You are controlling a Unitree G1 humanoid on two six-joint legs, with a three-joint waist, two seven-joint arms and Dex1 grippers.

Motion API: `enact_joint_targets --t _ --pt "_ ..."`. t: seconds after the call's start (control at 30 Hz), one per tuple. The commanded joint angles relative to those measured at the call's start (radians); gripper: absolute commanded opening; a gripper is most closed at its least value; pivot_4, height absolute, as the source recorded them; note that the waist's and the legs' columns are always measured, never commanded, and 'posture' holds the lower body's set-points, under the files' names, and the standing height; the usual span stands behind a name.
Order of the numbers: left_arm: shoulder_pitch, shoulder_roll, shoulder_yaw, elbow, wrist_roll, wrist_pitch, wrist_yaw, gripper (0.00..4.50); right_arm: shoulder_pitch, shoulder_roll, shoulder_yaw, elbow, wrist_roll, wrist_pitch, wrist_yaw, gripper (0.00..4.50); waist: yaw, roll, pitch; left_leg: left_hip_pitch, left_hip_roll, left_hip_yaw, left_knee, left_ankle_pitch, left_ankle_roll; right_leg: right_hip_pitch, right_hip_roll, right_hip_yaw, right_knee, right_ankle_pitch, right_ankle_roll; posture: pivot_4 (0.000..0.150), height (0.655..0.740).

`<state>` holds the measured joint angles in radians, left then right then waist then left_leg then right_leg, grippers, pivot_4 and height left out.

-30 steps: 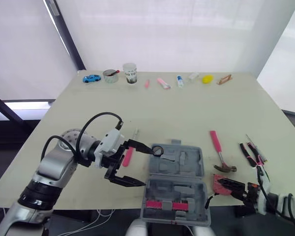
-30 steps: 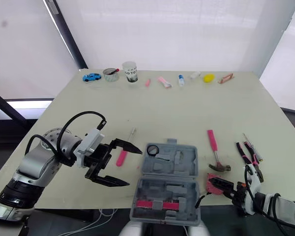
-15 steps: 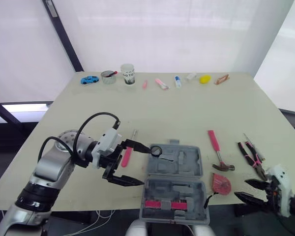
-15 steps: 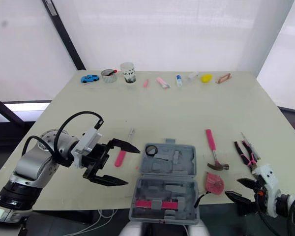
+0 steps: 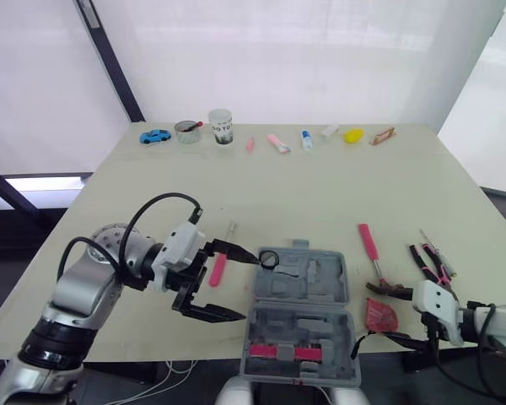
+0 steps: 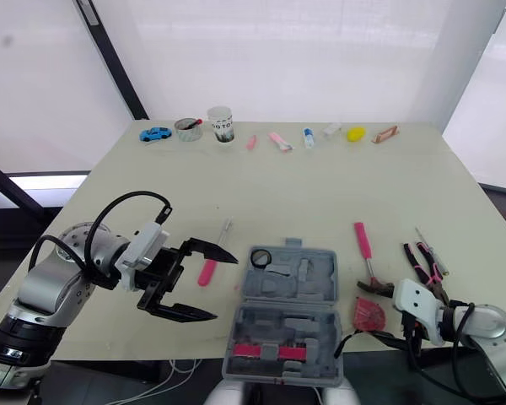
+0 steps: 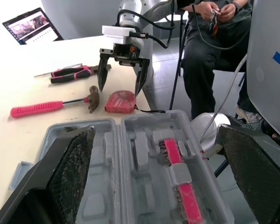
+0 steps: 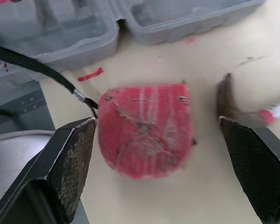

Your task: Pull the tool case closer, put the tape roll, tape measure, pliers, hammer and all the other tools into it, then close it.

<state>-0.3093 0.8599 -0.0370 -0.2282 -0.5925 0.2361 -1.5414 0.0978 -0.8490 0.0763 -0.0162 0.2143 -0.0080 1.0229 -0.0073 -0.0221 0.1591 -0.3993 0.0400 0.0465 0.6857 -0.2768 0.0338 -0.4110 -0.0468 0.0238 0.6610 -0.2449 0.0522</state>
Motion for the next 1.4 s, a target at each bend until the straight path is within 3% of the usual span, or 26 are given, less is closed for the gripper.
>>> enact_joint_targets --t 0.03,0.5,0.63,0.67,1.13,1.4 --pt "0.003 0.015 0.036 -0.044 -0.021 -0.003 -0.003 4.50 -0.019 0.015 -0.001 0.012 -0.017 -0.021 0.007 4.40 0.000 0.000 0.000 0.000 0.000 0.000 0.000 0.000 0.000 0.000 0.000 0.000 0.000 0.000 0.000 0.150 0.7400" --pt "-0.011 0.010 0.031 -0.030 -0.021 0.000 -0.021 4.50 -0.016 0.099 0.002 0.055 -0.056 -0.030 -0.032 4.40 -0.001 0.000 0.000 0.000 0.000 0.000 0.000 0.000 0.000 0.000 0.000 0.000 0.001 0.000 0.000 0.150 0.7400" --pt "-0.017 0.010 0.030 -0.021 -0.018 -0.004 -0.029 4.50 -0.016 0.106 0.000 0.069 -0.071 -0.045 -0.033 3.05 -0.002 0.000 0.000 0.000 0.000 0.001 0.000 0.000 0.000 0.000 0.000 0.000 0.001 0.000 0.000 0.150 0.7400" --pt "-0.018 0.010 0.030 -0.019 -0.018 -0.005 -0.030 4.50 -0.015 0.105 0.000 0.071 -0.076 -0.049 -0.034 3.00 -0.002 0.000 0.000 0.000 0.000 0.000 0.000 0.000 0.000 0.000 0.000 0.000 0.001 0.000 0.000 0.150 0.7400" --pt "-0.007 0.002 0.052 -0.003 -0.030 0.000 -0.010 4.50 -0.060 0.041 -0.068 -0.072 -0.014 0.013 0.003 3.00 -0.004 0.000 0.000 0.001 0.000 0.000 0.000 0.000 0.000 0.000 0.000 0.001 0.001 0.000 0.000 0.150 0.7400" --pt "-0.003 -0.014 0.085 0.050 -0.016 -0.005 0.031 4.50 -0.346 0.008 0.040 -0.186 -0.023 0.290 0.063 3.00 -0.006 0.000 0.000 0.002 0.000 0.000 0.000 0.000 0.000 0.000 0.000 0.001 0.002 0.000 0.000 0.150 0.7400"
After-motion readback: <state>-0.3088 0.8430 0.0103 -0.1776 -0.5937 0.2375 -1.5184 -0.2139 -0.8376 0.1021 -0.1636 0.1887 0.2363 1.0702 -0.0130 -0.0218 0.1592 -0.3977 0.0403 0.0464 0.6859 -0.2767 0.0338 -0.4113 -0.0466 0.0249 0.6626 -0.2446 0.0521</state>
